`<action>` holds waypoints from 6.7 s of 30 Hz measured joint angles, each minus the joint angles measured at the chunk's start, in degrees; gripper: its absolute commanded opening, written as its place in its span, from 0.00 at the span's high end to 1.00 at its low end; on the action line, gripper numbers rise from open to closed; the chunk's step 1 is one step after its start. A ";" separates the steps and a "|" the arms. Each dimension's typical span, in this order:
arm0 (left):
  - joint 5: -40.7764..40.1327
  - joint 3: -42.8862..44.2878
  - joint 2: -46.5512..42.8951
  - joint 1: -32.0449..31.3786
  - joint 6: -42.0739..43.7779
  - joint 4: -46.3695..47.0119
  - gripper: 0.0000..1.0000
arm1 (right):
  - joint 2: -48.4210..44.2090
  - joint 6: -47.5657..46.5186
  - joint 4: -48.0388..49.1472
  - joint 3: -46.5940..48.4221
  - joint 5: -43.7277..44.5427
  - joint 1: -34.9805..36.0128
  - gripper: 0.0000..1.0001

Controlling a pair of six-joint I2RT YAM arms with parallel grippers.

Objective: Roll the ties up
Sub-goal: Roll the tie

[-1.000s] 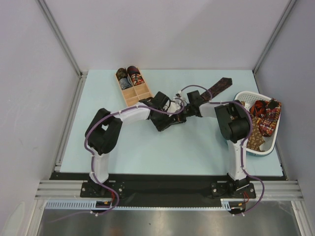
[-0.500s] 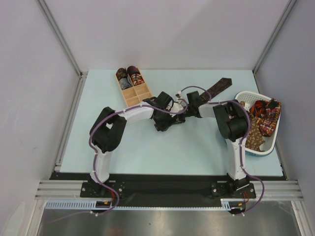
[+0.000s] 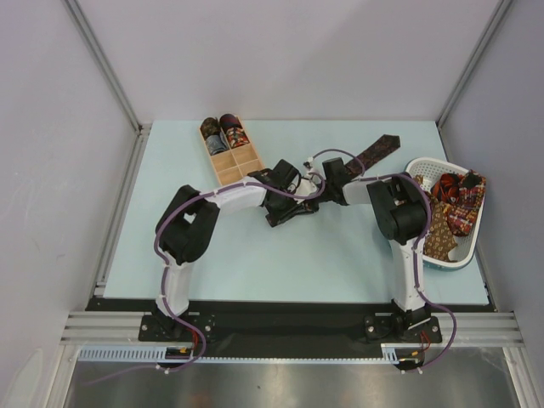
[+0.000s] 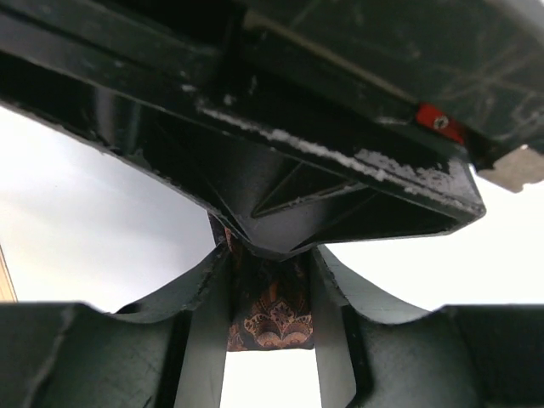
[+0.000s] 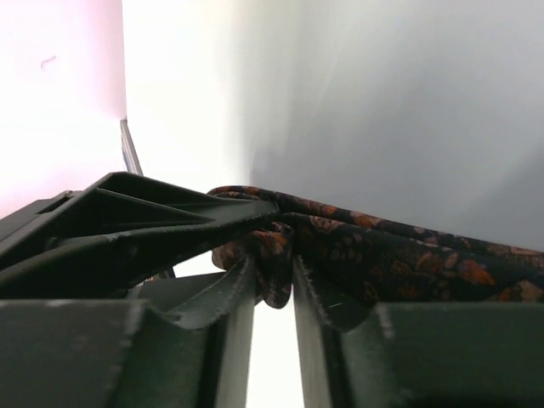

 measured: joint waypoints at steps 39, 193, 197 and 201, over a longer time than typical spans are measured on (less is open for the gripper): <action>-1.22 0.17 0.04 0.52 -4.61 -1.33 0.60 | -70.31 -8.98 3.45 -45.72 59.71 25.51 0.69; -5.42 -16.92 -22.84 3.96 -25.20 15.98 0.00 | -3.52 -4.39 7.10 -3.76 1.11 3.50 0.81; -5.86 -14.53 -18.88 3.50 -21.35 13.75 0.00 | -2.60 -3.34 7.17 -3.48 0.61 2.82 0.81; -5.90 -13.92 -15.96 3.41 -18.01 11.89 0.00 | -2.19 -3.10 6.80 -2.80 0.59 2.47 0.82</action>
